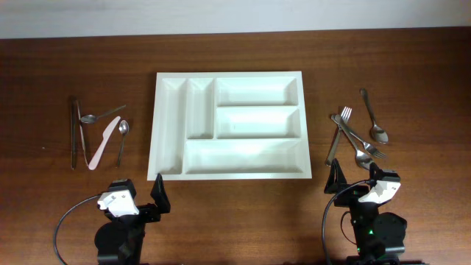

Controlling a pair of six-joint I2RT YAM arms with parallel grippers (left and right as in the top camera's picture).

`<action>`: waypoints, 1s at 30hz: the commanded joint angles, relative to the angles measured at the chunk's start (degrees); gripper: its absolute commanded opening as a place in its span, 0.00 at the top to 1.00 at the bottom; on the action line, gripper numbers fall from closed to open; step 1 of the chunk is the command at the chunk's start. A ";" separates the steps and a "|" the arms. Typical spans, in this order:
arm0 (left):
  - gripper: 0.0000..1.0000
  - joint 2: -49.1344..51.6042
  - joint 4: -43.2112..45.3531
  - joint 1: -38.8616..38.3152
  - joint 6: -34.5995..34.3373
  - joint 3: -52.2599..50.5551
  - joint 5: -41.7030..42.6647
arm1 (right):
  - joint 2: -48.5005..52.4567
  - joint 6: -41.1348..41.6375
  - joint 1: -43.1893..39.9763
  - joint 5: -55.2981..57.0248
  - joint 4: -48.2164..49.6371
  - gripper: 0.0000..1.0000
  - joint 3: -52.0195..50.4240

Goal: Pack container
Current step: 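Move the right gripper over the metal spoons and forks on the right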

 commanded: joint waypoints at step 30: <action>0.01 -0.44 -0.02 0.22 0.94 -0.22 0.04 | -0.66 -0.59 0.33 0.90 0.57 0.01 -0.66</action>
